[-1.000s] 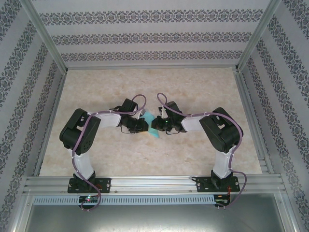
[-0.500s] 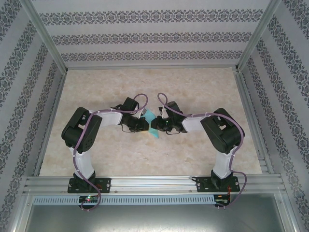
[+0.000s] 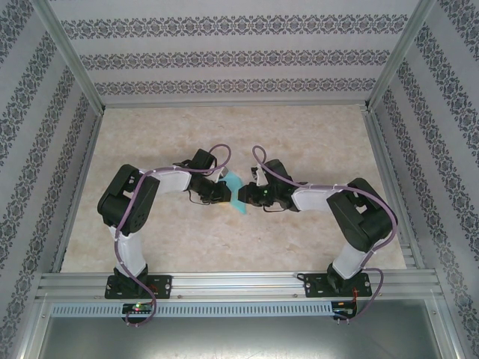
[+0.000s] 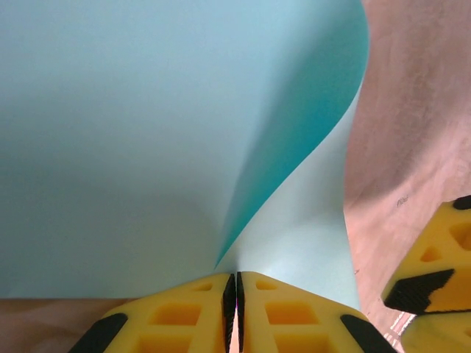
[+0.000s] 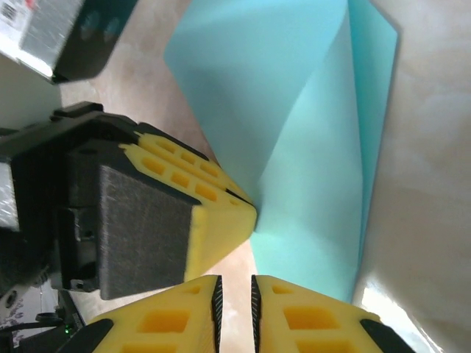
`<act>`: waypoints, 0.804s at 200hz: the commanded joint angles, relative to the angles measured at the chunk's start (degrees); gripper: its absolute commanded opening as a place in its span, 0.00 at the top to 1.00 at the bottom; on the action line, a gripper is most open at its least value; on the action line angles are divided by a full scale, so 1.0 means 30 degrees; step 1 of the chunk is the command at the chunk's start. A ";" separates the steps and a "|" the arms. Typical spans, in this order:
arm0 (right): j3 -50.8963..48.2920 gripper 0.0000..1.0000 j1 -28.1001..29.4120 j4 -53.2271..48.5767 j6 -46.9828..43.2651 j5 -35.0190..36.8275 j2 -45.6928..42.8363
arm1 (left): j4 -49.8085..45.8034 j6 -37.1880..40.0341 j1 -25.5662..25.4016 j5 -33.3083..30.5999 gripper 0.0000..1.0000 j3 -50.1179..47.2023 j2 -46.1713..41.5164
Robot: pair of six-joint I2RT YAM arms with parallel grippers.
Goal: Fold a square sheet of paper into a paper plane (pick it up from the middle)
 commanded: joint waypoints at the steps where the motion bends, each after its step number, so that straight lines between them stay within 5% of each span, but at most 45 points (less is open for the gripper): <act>1: -0.0328 0.80 0.0307 0.0233 -0.0108 -0.0624 0.0103 | -0.0599 0.0837 -0.0219 -0.2615 0.84 -0.0182 0.1403; 161: -0.0309 0.80 0.0824 -0.1033 -0.1459 -0.0561 0.1533 | -0.1134 0.1065 -0.0209 -0.2851 0.83 0.0144 0.1721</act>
